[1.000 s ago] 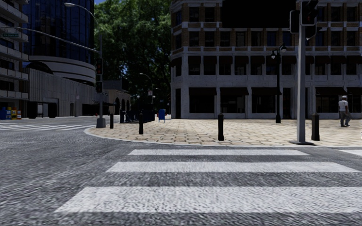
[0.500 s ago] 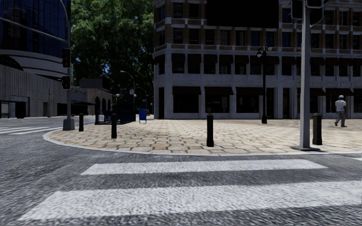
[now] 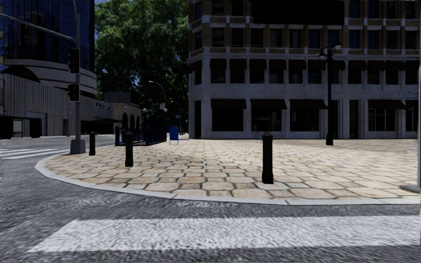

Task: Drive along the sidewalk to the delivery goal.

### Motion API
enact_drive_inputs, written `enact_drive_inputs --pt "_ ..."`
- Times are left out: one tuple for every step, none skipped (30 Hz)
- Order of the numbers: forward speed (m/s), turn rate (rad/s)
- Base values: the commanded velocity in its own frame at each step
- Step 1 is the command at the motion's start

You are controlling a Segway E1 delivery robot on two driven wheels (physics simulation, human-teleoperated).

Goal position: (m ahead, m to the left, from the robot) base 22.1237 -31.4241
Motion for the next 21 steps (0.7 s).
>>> enact_drive_inputs --pt "2.0 0.0" --pt "2.0 0.0" --pt "2.0 0.0" --pt "2.0 0.0" --pt "2.0 0.0" --pt "2.0 0.0" --pt "2.0 0.0" --pt "2.0 0.0" --pt "2.0 0.0" --pt "2.0 0.0" --pt "2.0 0.0" --pt "2.0 0.0" --pt "2.0 0.0" --pt "2.0 0.0" --pt "2.0 0.0" --pt "2.0 0.0" --pt "2.0 0.0" --pt "2.0 0.0" --pt "1.96 0.0" --pt "1.96 0.0" --pt "1.82 0.0"
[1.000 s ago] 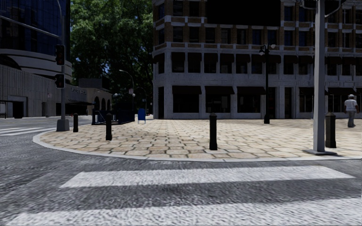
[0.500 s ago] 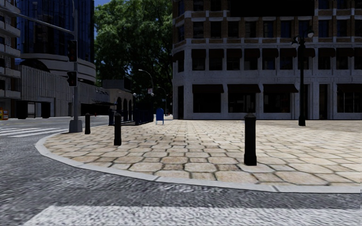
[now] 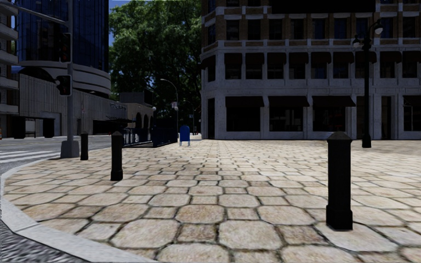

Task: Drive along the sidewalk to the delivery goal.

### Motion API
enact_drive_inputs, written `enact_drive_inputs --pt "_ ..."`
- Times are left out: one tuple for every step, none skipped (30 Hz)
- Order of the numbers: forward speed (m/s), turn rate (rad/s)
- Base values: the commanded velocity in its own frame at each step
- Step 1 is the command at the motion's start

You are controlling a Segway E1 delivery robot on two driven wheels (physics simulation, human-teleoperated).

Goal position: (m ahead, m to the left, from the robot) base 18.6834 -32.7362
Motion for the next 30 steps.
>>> enact_drive_inputs --pt "1.61 0.0" --pt "1.61 0.0" --pt "1.5 0.0" --pt "1.47 0.0" --pt "1.47 0.0" --pt "1.47 0.0" --pt "1.47 0.0" --pt "1.47 0.0" --pt "1.49 0.0" --pt "1.49 0.0" --pt "1.5 0.0" --pt "1.5 0.0" --pt "1.52 0.0" --pt "1.52 0.0" --pt "1.52 0.0" --pt "1.52 0.0" --pt "1.52 0.0" --pt "1.52 0.0" --pt "1.52 0.0" --pt "1.52 0.0" --pt "1.52 0.0" --pt "1.52 0.0" --pt "1.52 0.0" --pt "1.53 0.0" --pt "1.53 0.0" --pt "1.53 0.0" --pt "1.53 -0.05" --pt "1.54 -0.17" --pt "1.54 -0.21" --pt "1.54 -0.21"
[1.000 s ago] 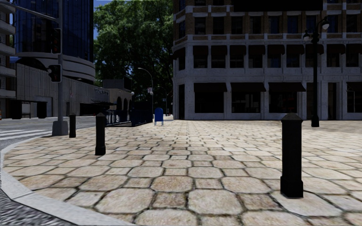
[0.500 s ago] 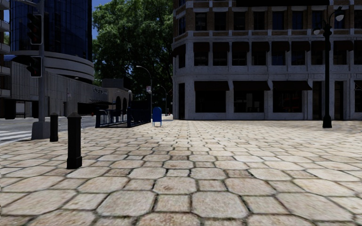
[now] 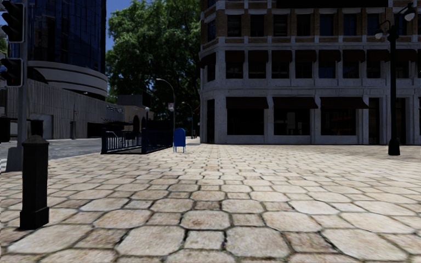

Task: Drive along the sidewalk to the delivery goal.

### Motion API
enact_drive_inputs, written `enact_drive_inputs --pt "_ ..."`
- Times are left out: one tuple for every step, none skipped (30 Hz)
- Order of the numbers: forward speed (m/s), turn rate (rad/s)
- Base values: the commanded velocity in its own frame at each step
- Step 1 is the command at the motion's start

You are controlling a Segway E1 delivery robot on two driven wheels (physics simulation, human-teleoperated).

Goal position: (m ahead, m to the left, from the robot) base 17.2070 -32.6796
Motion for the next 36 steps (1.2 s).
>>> enact_drive_inputs --pt "1.54 -0.22" --pt "1.54 -0.22" --pt "1.54 -0.27" --pt "1.54 -0.36" --pt "1.54 -0.36" --pt "1.54 -0.43" --pt "1.54 -0.48" --pt "1.54 -0.5" --pt "1.54 -0.5" --pt "1.54 -0.5" --pt "1.54 -0.51" --pt "1.54 -0.51" --pt "1.54 -0.51" --pt "1.54 -0.51" --pt "1.54 -0.51" --pt "1.54 -0.51" --pt "1.54 -0.51" --pt "1.54 -0.51" --pt "1.54 -0.51" --pt "1.54 -0.51" --pt "1.54 -0.51" --pt "1.54 -0.51" --pt "1.54 -0.51" --pt "1.54 -0.51" --pt "1.54 -0.51" --pt "1.54 -0.51" --pt "1.54 -0.51" --pt "1.54 -0.51" --pt "1.54 -0.51" --pt "1.54 -0.51" --pt "1.54 -0.51" --pt "1.54 -0.51" --pt "1.54 -0.51" --pt "1.54 -0.51" --pt "1.54 -0.51" --pt "1.54 -0.51"
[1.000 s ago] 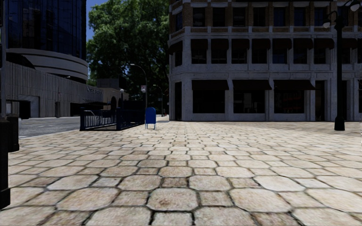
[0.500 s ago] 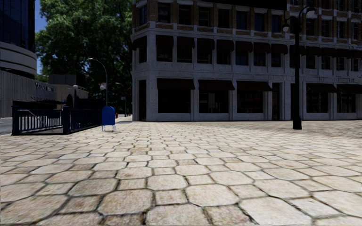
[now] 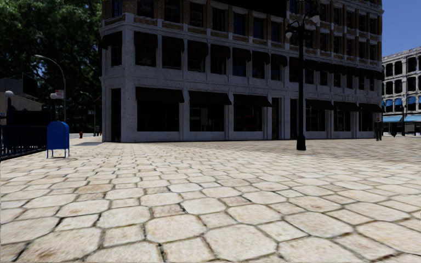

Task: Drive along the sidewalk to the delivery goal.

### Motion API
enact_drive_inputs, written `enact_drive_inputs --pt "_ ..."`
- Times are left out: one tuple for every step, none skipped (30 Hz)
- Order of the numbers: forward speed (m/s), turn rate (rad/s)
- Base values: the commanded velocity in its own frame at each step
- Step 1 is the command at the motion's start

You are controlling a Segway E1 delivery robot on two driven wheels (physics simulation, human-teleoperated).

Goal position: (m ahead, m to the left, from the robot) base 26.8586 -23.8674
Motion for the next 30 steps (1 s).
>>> enact_drive_inputs --pt "1.54 -0.51" --pt "1.54 -0.51" --pt "1.54 -0.51" --pt "1.54 -0.51" --pt "1.54 -0.51" --pt "1.54 -0.51" --pt "1.54 -0.51" --pt "1.54 -0.51" --pt "1.54 -0.51" --pt "1.54 -0.51" --pt "1.54 -0.51" --pt "1.54 -0.51" --pt "1.54 -0.51" --pt "1.54 -0.51" --pt "1.54 -0.51" --pt "1.54 -0.51" --pt "1.54 -0.51" --pt "1.54 -0.51" --pt "1.54 -0.51" --pt "1.54 -0.51" --pt "1.54 -0.51" --pt "1.54 -0.51" --pt "1.54 -0.51" --pt "1.54 -0.51" --pt "1.54 -0.51" --pt "1.54 -0.51" --pt "1.54 -0.51" --pt "1.54 -0.51" --pt "1.54 -0.51" --pt "1.54 -0.51"
